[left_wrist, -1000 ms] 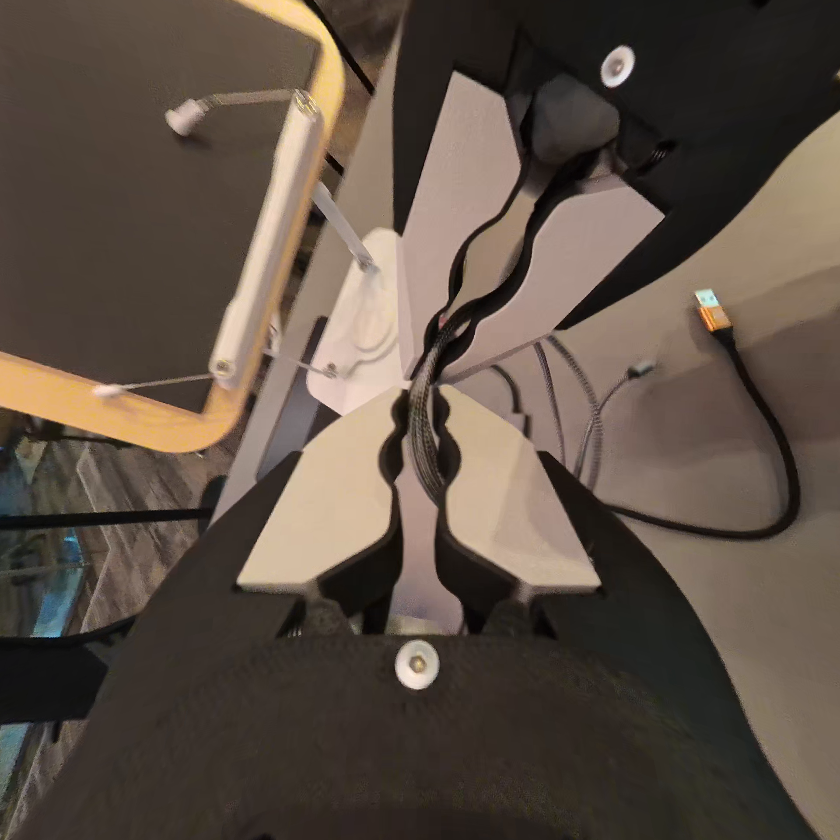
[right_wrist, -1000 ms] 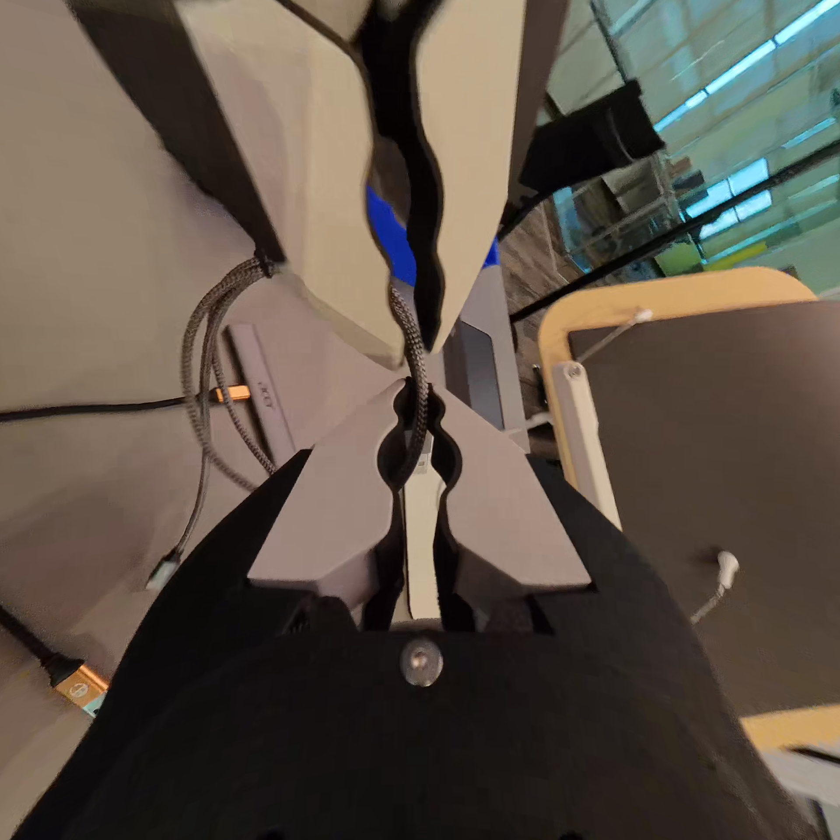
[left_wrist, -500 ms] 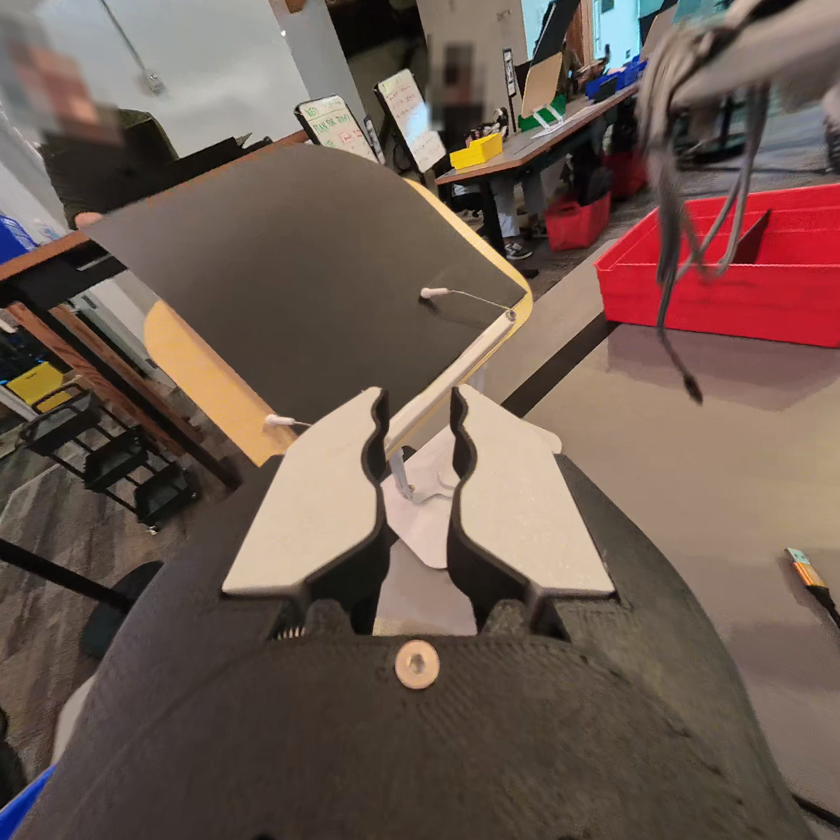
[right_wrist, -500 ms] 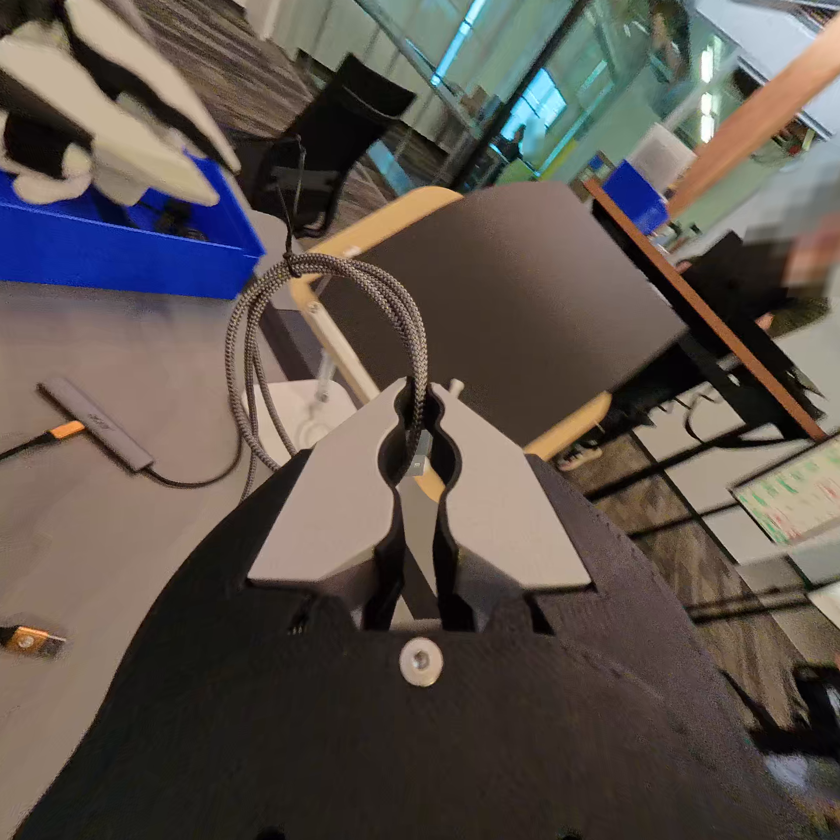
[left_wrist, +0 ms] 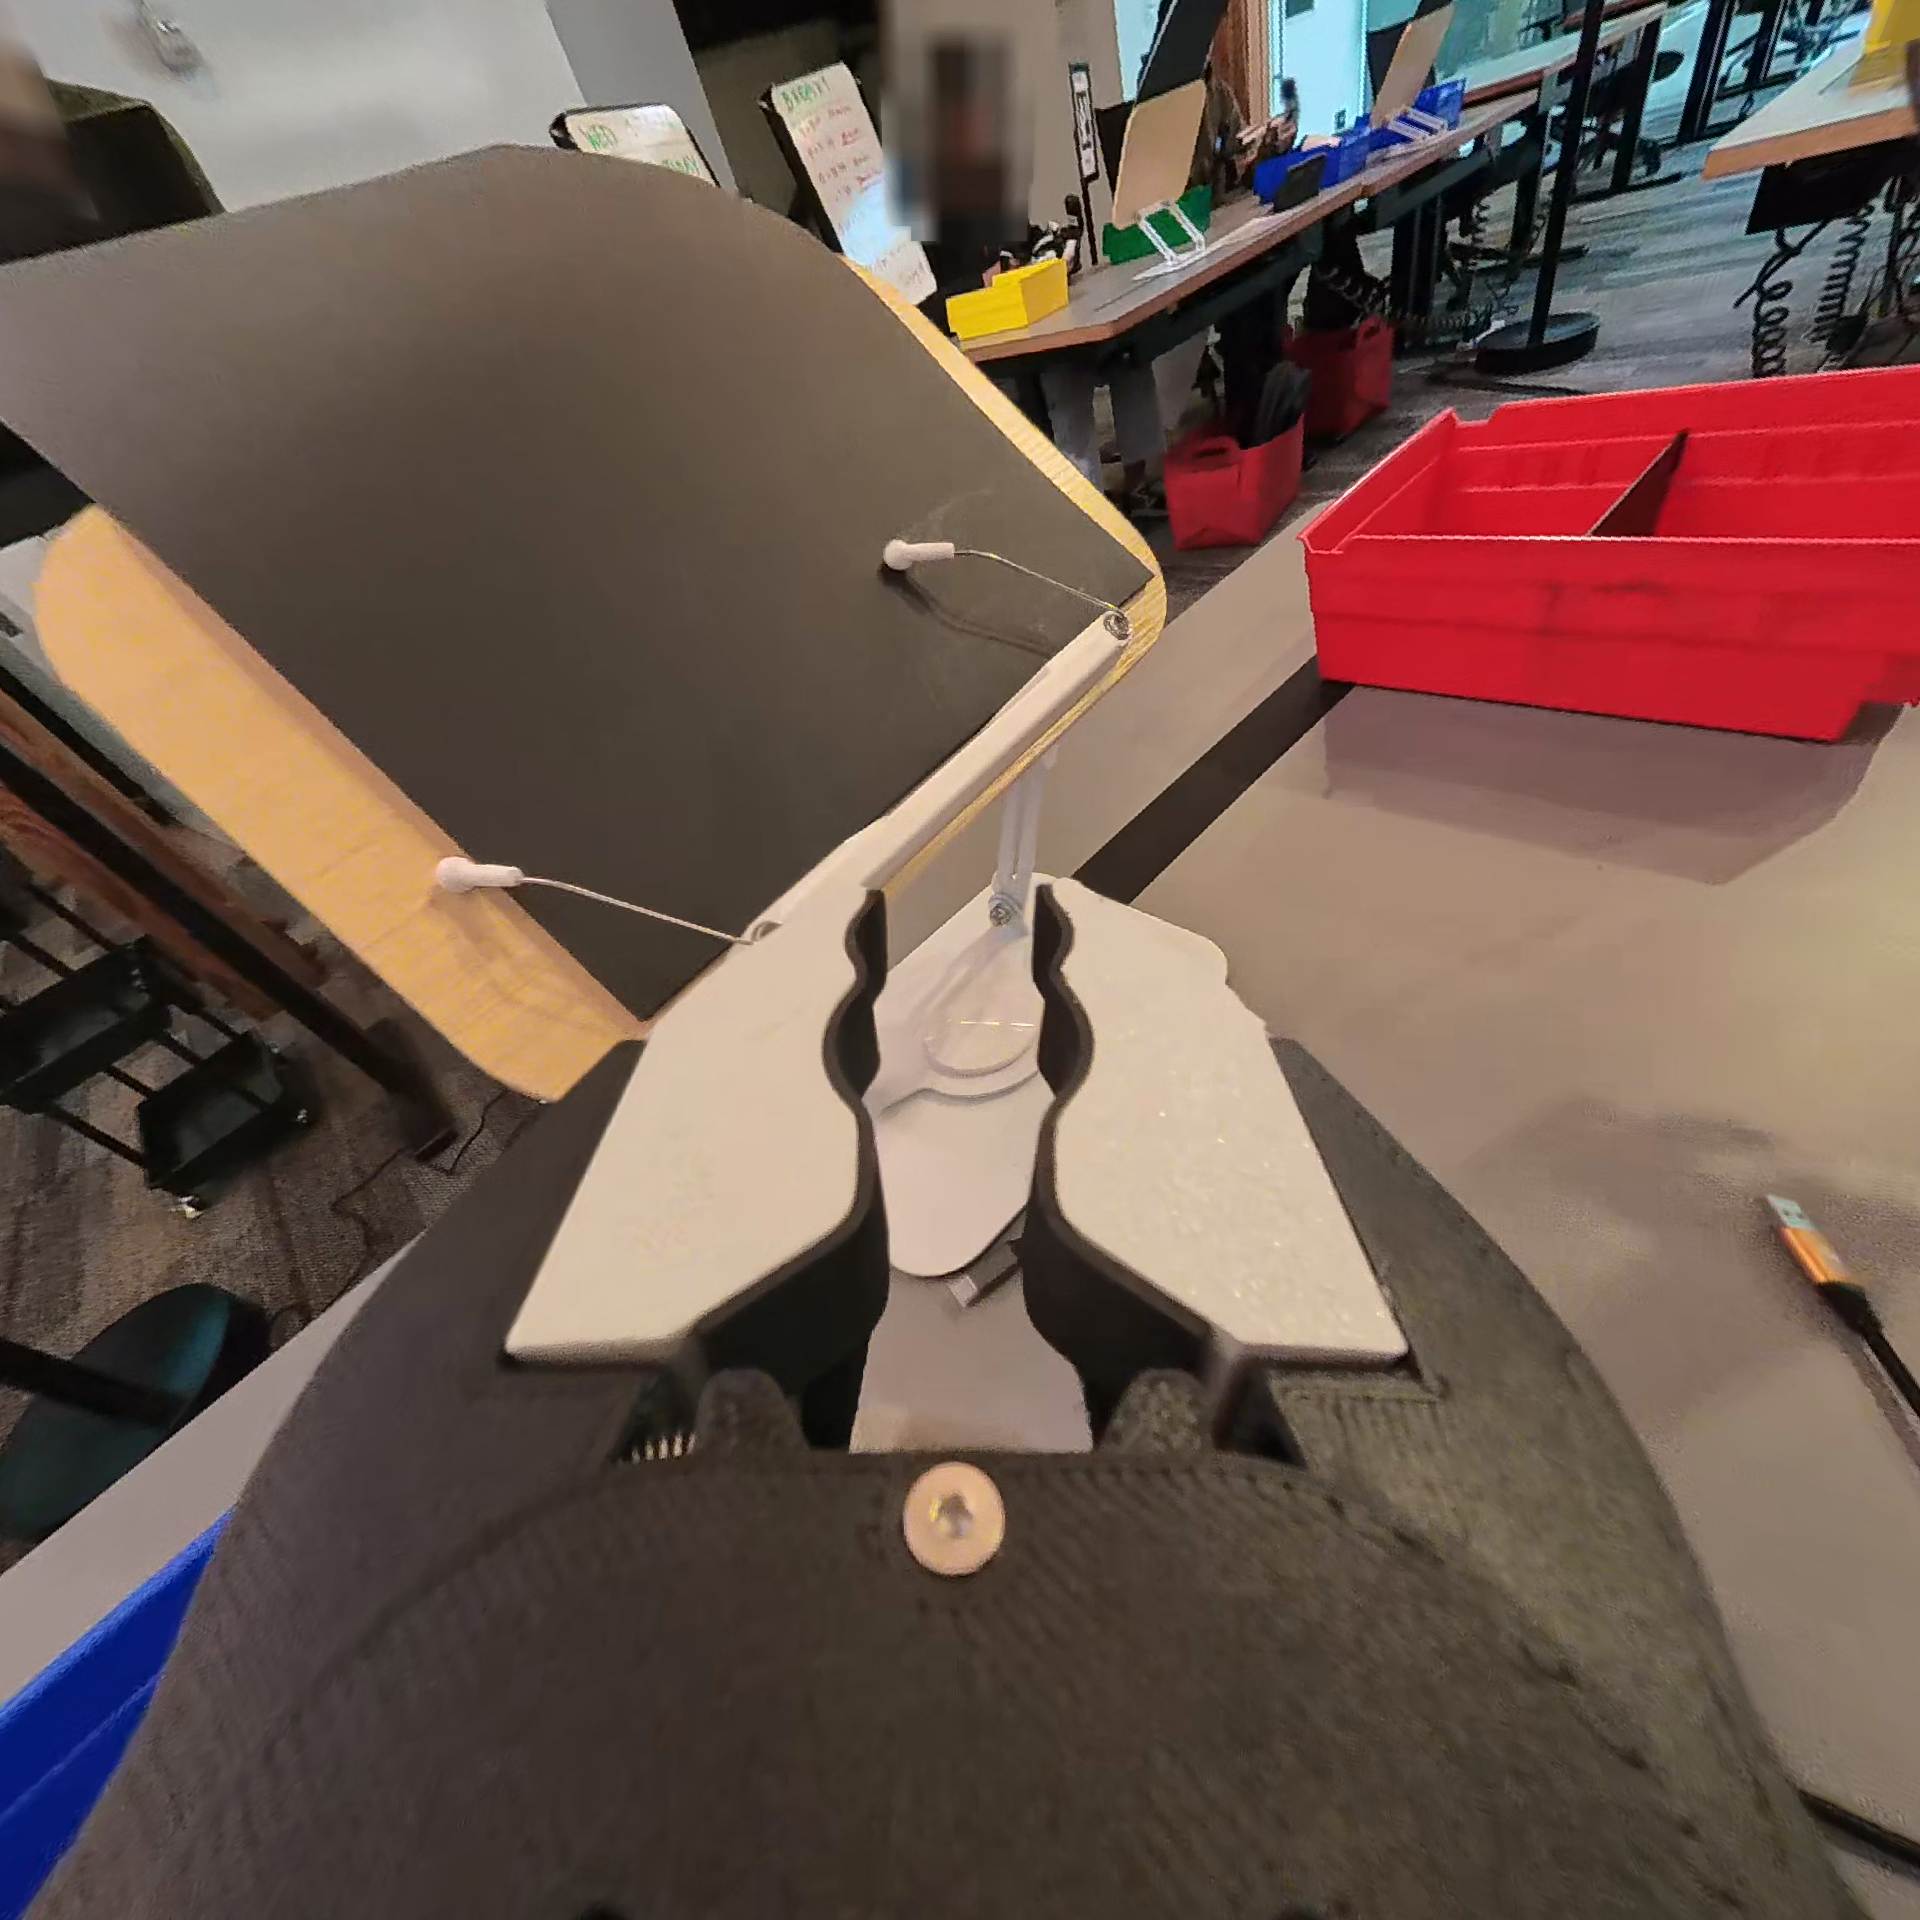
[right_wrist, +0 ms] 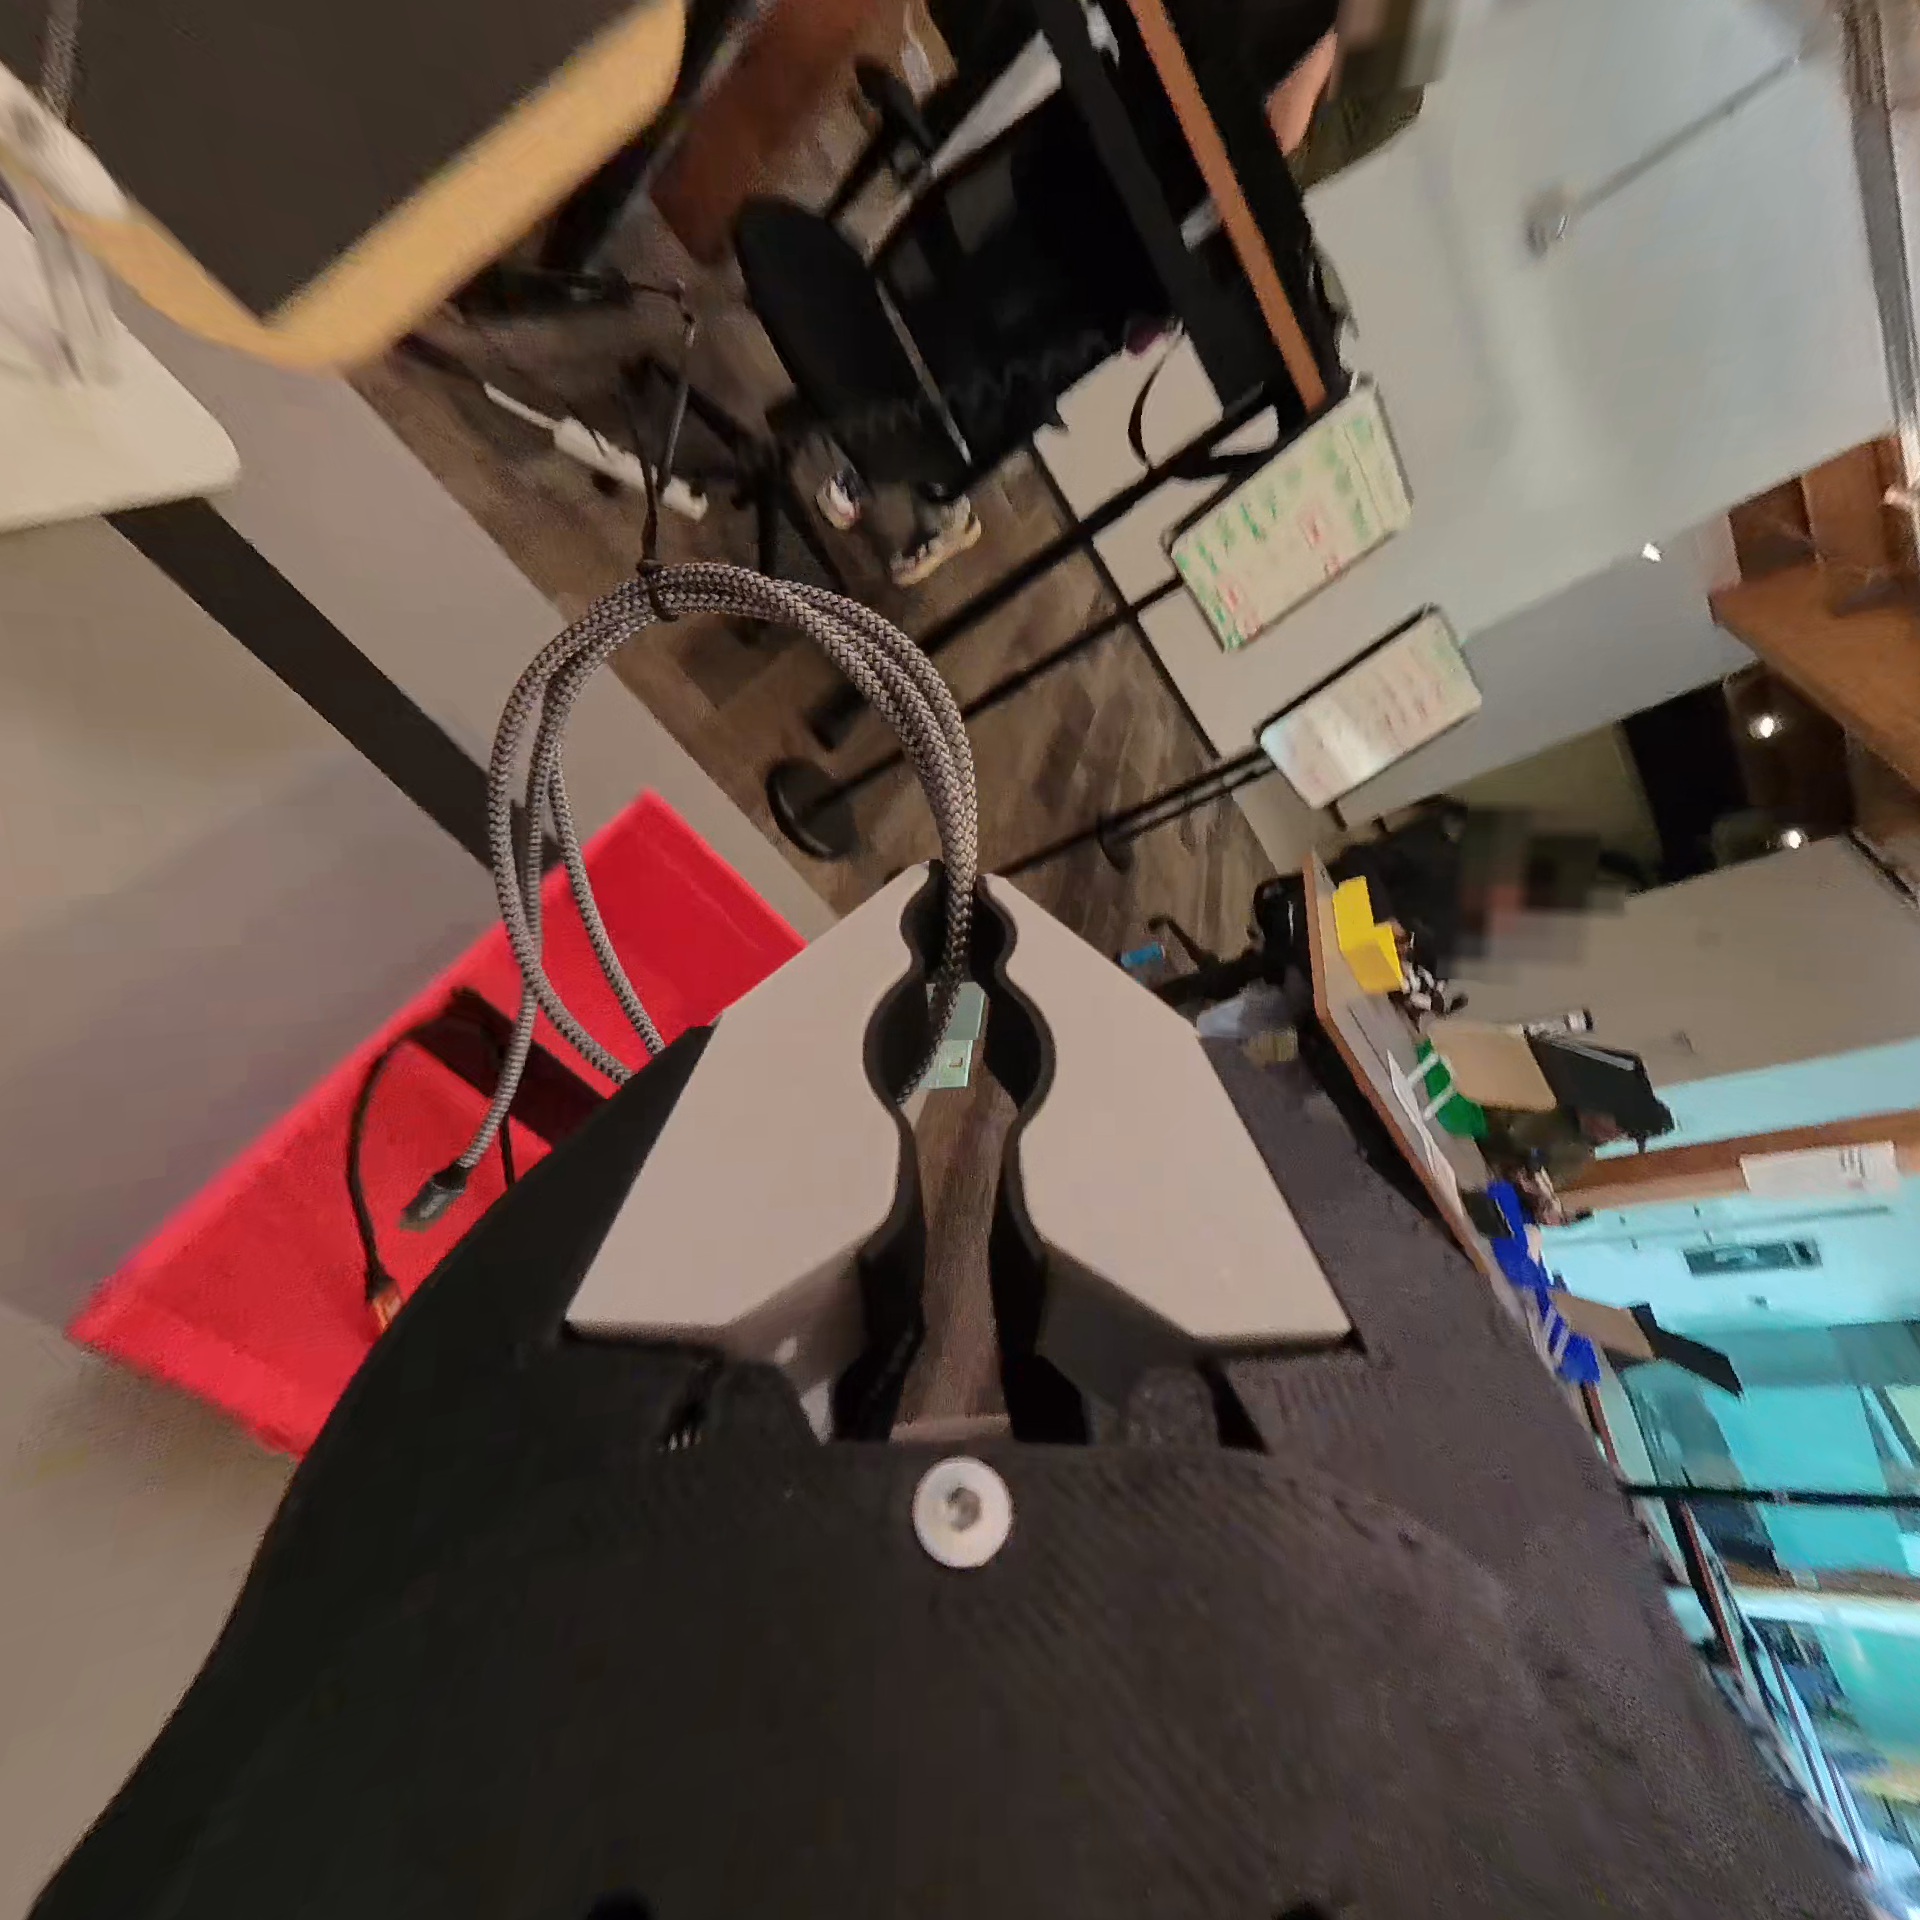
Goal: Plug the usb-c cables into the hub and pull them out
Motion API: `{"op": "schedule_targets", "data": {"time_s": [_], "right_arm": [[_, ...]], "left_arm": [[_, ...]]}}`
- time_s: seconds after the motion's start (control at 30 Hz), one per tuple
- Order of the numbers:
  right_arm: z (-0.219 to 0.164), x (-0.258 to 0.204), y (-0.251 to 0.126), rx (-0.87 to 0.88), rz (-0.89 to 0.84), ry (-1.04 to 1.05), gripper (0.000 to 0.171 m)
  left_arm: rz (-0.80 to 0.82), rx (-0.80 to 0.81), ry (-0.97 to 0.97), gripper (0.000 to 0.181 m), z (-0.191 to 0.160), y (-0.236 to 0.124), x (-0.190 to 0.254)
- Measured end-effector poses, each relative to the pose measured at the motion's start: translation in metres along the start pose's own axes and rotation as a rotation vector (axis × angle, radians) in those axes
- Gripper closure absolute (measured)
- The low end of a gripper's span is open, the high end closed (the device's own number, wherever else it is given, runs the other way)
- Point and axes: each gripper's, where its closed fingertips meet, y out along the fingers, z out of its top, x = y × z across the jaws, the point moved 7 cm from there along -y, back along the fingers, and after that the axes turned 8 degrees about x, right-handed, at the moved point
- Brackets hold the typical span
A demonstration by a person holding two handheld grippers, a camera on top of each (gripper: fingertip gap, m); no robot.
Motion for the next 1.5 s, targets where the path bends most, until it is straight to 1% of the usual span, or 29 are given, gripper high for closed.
{"op": "schedule_targets", "data": {"time_s": [0.1,0.23,0.3,0.53,0.63,0.7,0.8,0.87,0.9,0.97,1.0,1.07,1.1,1.17,1.2,1.27,1.33,1.37,1.4,1.43,1.5], "right_arm": [[-0.047,-0.003,0.003,-0.09,-0.008,-0.003,0.17],[-0.1,-0.03,0.02,-0.164,0.008,-0.009,0.17],[-0.122,-0.048,0.031,-0.193,0.051,0.024,0.17],[-0.181,-0.105,0.058,-0.338,0.22,0.26,0.17],[-0.201,-0.127,0.067,-0.409,0.245,0.292,0.17],[-0.213,-0.139,0.073,-0.473,0.246,0.276,0.17],[-0.228,-0.16,0.081,-0.584,0.309,0.259,0.17],[-0.237,-0.163,0.083,-0.668,0.31,0.224,0.163],[-0.236,-0.165,0.084,-0.676,0.326,0.217,0.157],[-0.237,-0.166,0.082,-0.73,0.368,0.242,0.126],[-0.235,-0.161,0.08,-0.735,0.356,0.209,0.114],[-0.224,-0.149,0.074,-0.71,0.339,0.229,0.102],[-0.216,-0.139,0.07,-0.69,0.316,0.228,0.098],[-0.194,-0.121,0.057,-0.667,0.273,0.186,0.095],[-0.176,-0.113,0.053,-0.621,0.254,0.172,0.096],[-0.127,-0.108,0.045,-0.49,0.247,0.14,0.104],[-0.068,-0.129,0.045,-0.323,0.342,0.113,0.116],[-0.038,-0.146,0.047,-0.24,0.407,0.102,0.125],[-0.009,-0.169,0.05,-0.161,0.49,0.101,0.129],[0.017,-0.194,0.054,-0.089,0.573,0.103,0.129],[0.06,-0.247,0.065,0.018,0.737,0.097,0.134]], "left_arm": [[-0.025,-0.011,0.001,0.154,-0.004,0.006,0.006],[-0.059,-0.072,0.041,0.157,-0.014,0.014,0.016],[-0.066,-0.083,0.047,0.156,-0.018,0.018,0.019],[-0.07,-0.1,0.03,0.156,-0.027,0.021,0.017],[-0.073,-0.109,0.013,0.155,-0.03,0.021,0.014],[-0.074,-0.118,0.006,0.155,-0.032,0.02,0.013],[-0.077,-0.145,0.013,0.155,-0.037,0.021,0.013],[-0.078,-0.162,0.018,0.154,-0.04,0.022,0.013],[-0.08,-0.166,0.017,0.154,-0.041,0.022,0.013],[-0.084,-0.167,0.008,0.154,-0.041,0.022,0.013],[-0.084,-0.169,0.003,0.153,-0.041,0.021,0.012],[-0.074,-0.163,0.0,0.153,-0.04,0.019,0.009],[-0.07,-0.158,-0.004,0.153,-0.039,0.018,0.007],[-0.057,-0.154,-0.008,0.153,-0.037,0.016,0.004],[-0.053,-0.152,-0.01,0.153,-0.036,0.014,0.003],[-0.043,-0.147,-0.007,0.153,-0.034,0.012,0.0],[-0.03,-0.146,-0.005,0.153,-0.031,0.01,-0.002],[-0.026,-0.138,-0.003,0.153,-0.029,0.009,-0.002],[-0.023,-0.132,-0.004,0.153,-0.028,0.008,-0.003],[-0.015,-0.128,-0.006,0.153,-0.026,0.007,-0.004],[-0.005,-0.119,-0.004,0.154,-0.023,0.004,-0.006]]}}
